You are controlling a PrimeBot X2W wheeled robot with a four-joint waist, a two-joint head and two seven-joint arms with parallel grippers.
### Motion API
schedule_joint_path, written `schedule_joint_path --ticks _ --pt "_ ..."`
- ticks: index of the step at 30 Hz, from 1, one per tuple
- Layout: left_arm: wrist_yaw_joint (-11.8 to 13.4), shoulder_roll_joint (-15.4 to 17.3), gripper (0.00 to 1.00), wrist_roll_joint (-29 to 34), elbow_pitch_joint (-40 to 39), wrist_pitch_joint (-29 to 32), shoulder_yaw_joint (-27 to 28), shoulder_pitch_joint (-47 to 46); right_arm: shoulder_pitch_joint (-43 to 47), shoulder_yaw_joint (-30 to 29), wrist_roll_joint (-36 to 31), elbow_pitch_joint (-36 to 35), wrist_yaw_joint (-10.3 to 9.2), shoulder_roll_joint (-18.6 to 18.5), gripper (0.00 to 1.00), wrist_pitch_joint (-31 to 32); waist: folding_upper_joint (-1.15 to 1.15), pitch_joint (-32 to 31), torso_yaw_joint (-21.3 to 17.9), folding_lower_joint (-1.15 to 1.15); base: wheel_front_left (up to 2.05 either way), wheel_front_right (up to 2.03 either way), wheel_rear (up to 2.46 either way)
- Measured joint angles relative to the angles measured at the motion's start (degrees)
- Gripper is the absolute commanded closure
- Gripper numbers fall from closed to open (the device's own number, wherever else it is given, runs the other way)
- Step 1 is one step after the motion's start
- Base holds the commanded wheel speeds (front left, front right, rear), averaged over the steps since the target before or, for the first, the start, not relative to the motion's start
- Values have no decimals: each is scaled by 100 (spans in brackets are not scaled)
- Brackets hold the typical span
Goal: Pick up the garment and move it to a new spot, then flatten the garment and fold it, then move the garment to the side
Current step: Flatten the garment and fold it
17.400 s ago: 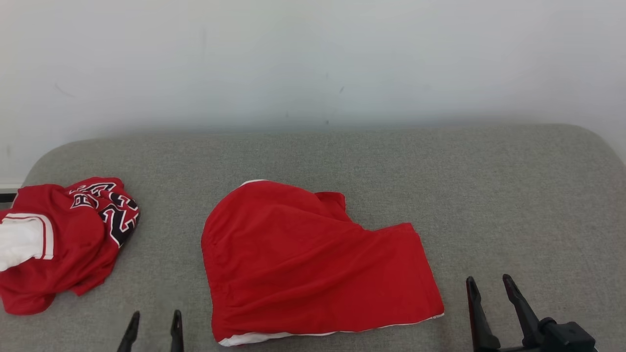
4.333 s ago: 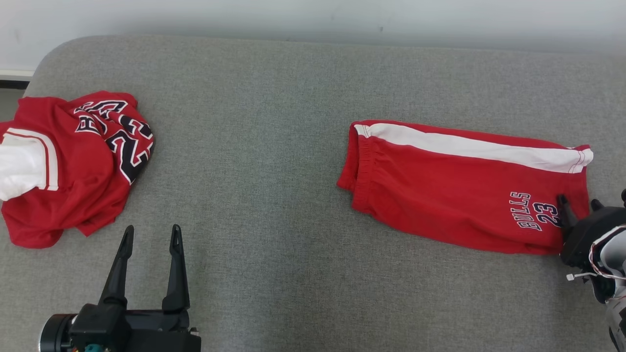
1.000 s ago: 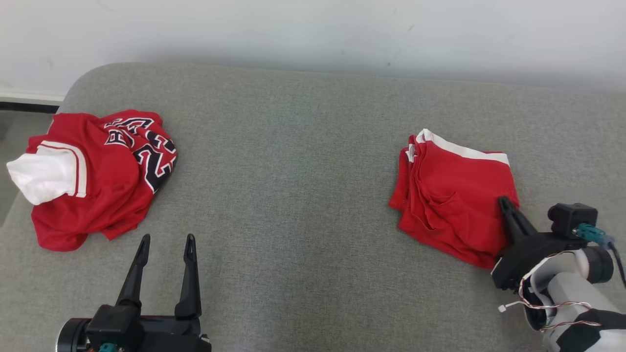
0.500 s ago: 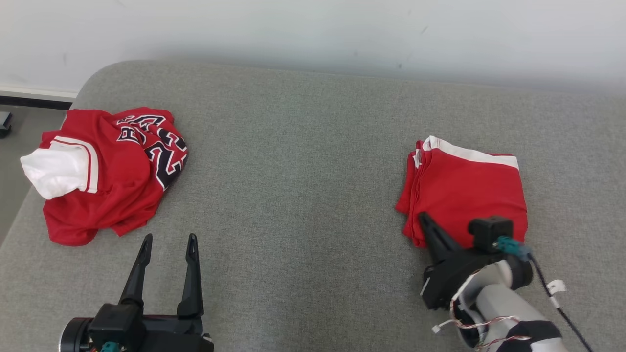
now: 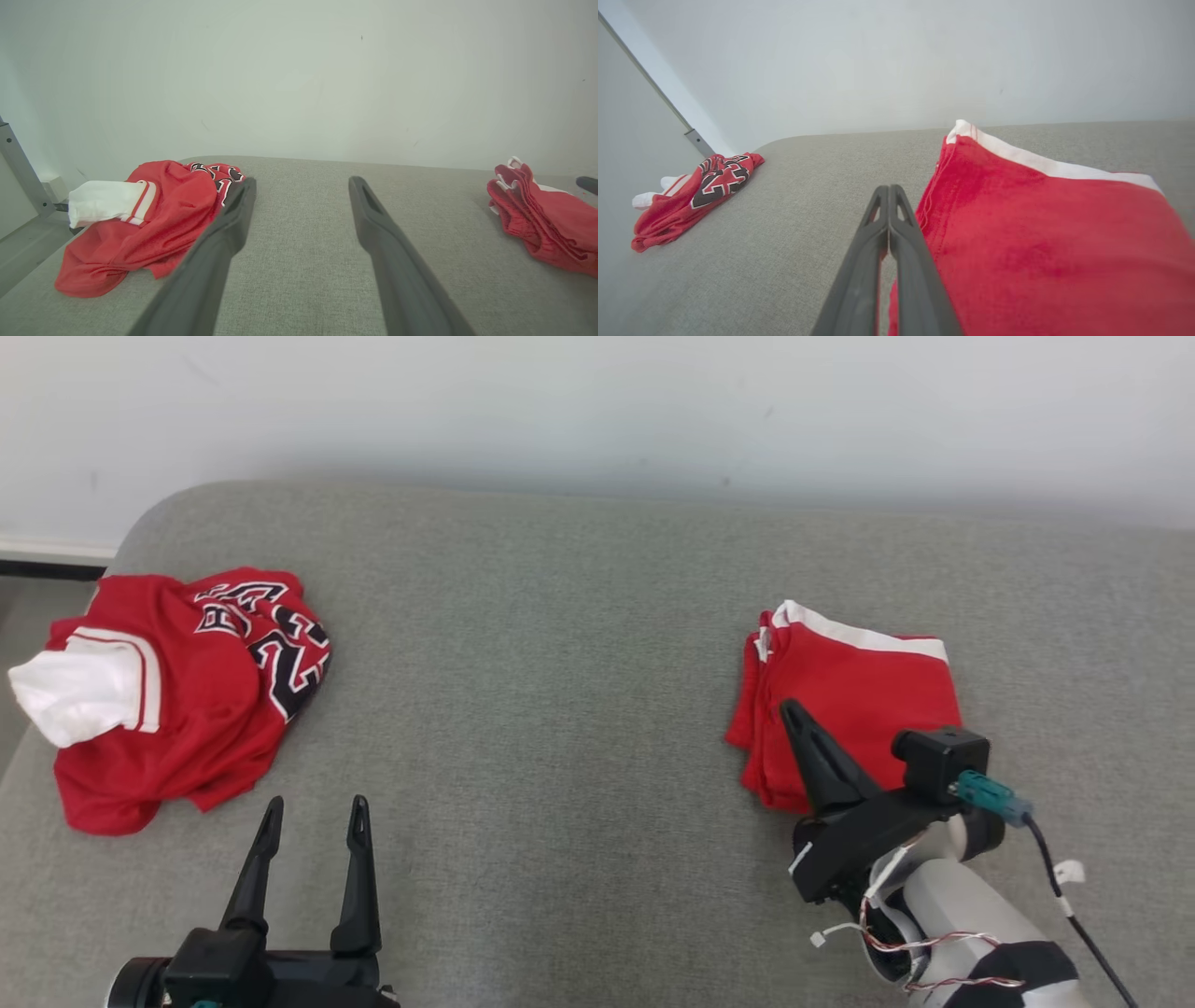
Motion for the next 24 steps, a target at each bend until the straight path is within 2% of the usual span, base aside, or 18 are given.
schedule_joint_path --ticks 7,14,24 --pt "-25 1 0 51 -12 0 67 116 372 -486 -287 -687 0 -265 100 0 0 -148 -326 0 0 0 0" --pt "-47 1 0 86 -43 0 166 241 1070 -1318 -483 -1285 0 -357 100 0 0 -318 -649 0 0 0 0" --pt "-91 2 0 118 -71 0 405 504 2230 -1737 -881 -2079 0 -343 100 0 0 -559 -1049 -1 0 0 0"
